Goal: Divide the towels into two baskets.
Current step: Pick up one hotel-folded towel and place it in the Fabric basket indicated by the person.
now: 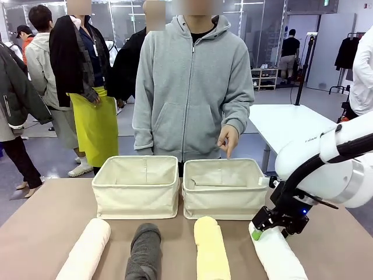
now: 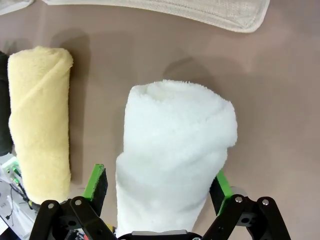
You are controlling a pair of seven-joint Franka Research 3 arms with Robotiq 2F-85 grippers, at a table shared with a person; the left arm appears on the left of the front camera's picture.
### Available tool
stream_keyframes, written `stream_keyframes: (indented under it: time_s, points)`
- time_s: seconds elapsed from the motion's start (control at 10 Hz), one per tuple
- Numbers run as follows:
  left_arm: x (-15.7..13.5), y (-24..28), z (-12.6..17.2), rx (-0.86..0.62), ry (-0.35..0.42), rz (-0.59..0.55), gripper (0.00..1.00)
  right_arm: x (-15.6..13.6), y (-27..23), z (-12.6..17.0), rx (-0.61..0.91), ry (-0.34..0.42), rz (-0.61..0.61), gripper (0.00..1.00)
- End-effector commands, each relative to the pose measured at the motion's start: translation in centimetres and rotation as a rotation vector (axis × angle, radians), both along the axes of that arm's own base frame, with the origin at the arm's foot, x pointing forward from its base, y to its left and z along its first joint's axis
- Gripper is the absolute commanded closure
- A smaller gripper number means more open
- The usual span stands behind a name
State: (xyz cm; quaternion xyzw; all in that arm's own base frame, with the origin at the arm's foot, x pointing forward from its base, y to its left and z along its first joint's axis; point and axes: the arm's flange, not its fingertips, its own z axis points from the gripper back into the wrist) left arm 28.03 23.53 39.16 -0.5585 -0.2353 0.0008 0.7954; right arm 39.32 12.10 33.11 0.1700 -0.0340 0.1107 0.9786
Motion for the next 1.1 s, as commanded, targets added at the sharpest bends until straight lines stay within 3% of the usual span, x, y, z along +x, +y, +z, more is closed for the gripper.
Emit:
stream_keyframes:
  time_s: [0.0, 0.4, 0.7, 0.9, 1.0]
  points:
    - [-0.2, 0.1, 0.2, -0.008, -0.007, 0.005, 0.00, -4.3, 0.5, -1.9, -0.070, -0.035, -0.009, 0.00]
    - [-0.2, 0.1, 0.2, -0.008, -0.007, 0.005, 0.00, -4.6, 0.5, -2.8, -0.090, -0.055, 0.014, 0.39]
    - [-0.2, 0.1, 0.2, -0.008, -0.007, 0.005, 0.00, -4.8, 0.6, -1.9, -0.099, -0.048, 0.023, 0.67]
    - [-0.2, 0.1, 0.2, -0.008, -0.007, 0.005, 0.00, -5.2, 1.2, 3.0, -0.116, -0.125, 0.099, 0.65]
    - [-0.2, 0.1, 0.2, -0.008, -0.007, 0.005, 0.00, -5.3, 1.6, 6.0, -0.109, -0.143, 0.191, 0.65]
